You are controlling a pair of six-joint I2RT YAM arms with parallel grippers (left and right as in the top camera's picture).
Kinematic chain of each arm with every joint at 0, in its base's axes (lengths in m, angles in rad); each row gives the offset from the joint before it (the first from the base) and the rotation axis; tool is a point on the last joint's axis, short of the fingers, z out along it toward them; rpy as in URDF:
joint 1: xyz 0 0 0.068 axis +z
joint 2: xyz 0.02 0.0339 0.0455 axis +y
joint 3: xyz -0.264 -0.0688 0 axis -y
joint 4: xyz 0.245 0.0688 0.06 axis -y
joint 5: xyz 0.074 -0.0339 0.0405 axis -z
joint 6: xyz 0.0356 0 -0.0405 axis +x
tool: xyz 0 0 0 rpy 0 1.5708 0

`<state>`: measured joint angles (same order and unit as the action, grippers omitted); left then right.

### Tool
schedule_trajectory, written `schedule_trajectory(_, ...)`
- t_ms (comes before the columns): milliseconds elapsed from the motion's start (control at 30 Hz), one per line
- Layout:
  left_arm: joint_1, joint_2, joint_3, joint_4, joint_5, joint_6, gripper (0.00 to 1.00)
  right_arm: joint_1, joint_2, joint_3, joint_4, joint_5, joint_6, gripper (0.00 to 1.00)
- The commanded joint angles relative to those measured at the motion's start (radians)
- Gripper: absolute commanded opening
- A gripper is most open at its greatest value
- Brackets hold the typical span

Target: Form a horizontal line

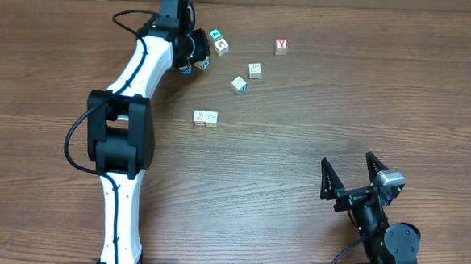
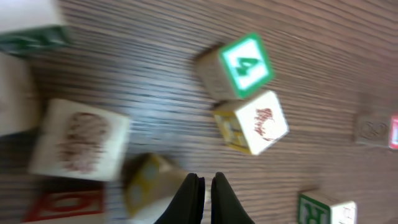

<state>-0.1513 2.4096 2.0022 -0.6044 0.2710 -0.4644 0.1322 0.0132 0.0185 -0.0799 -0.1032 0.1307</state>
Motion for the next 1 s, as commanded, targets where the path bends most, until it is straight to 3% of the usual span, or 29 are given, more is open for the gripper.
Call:
schedule_trajectory(0,-0.008,0.018,-0.003,0.016,0.035,0.024,0.05,-0.003,-0.005,-0.010,0.003,0.008,0.002,1.00)
schedule_trajectory(367,0.032,0.015,0.077,-0.056,0.002,0.038,0.04,-0.003,-0.005,-0.010,0.003,0.008,0.002,1.00)
schedule_trajectory(567,0.043,0.016,0.077,-0.212,-0.190,0.040,0.04,-0.003,-0.005,-0.010,0.003,0.008,0.002,1.00)
schedule_trajectory(733,0.042,0.018,0.064,-0.251,-0.220,0.124,0.07,-0.003,-0.005,-0.010,0.003,0.008,0.002,1.00)
schedule_trajectory(967,0.047,0.018,0.063,-0.320,-0.498,0.110,0.05,-0.003,-0.005,-0.010,0.003,0.008,0.002,1.00)
